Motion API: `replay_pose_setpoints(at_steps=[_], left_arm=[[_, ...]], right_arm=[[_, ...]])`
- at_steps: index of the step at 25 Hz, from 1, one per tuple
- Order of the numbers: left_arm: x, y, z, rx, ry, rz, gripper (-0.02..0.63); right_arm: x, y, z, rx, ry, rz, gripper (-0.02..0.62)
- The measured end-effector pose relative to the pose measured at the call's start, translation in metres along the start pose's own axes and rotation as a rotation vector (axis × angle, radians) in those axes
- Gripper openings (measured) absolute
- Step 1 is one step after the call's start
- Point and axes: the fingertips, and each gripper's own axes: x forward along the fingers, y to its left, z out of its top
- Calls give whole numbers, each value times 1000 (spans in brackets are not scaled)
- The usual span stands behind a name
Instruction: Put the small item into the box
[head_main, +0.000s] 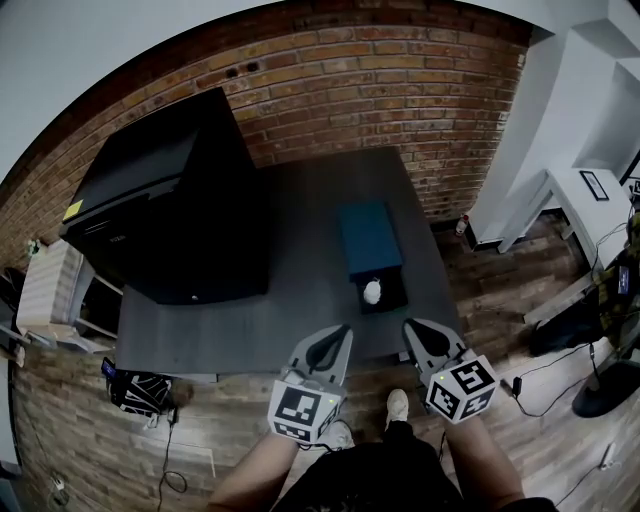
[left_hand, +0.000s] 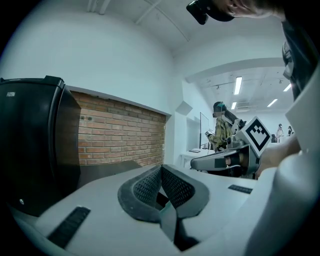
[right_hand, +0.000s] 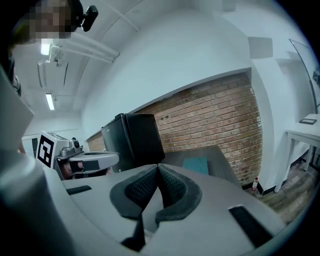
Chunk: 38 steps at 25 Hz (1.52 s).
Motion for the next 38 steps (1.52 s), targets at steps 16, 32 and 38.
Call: replay_pose_setpoints(at_steps=[16,32,38], left_arm=[[-12,-11,-5,14,-11,-88,34],[-32,-4,-4,26,-14,-85,34],[-33,-4,-1,25,-22,-87,34]], right_arm=[[-26,15,-10,15,-27,-91,18],[-25,37,-7,-4,-33,-83,18],[-25,39,-7,-4,-33,-85,18]])
